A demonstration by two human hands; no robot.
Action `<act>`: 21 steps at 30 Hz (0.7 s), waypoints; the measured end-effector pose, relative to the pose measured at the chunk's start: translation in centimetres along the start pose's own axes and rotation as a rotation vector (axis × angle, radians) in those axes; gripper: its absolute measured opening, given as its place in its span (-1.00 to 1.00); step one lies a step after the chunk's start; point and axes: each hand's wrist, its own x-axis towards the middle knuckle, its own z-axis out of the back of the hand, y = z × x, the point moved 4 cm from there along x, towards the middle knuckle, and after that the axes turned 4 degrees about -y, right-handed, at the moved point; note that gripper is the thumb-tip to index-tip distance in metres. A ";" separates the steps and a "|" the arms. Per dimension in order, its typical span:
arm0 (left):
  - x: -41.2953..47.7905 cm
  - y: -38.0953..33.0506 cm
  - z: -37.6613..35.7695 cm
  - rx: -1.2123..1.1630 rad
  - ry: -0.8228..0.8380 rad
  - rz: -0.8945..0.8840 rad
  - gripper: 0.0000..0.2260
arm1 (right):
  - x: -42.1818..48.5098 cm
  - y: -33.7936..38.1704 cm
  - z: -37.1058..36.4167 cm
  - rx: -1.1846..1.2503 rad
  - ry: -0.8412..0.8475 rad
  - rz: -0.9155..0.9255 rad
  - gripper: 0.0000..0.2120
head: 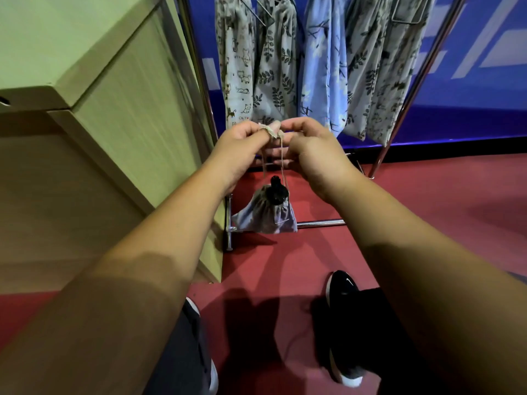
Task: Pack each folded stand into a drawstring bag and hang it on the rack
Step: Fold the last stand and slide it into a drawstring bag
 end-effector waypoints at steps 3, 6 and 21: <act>0.1 0.0 -0.5 -0.007 0.001 0.023 -0.80 | 0.2 -0.7 -0.3 0.049 -0.003 -0.018 -0.64; 0.2 0.4 -0.9 -0.027 0.041 0.070 -0.90 | 0.2 -0.8 -0.2 0.102 0.000 -0.042 -0.64; -2.3 0.3 -2.5 -0.045 0.249 0.190 -0.89 | -2.1 1.4 2.9 0.151 -0.030 -0.164 -0.84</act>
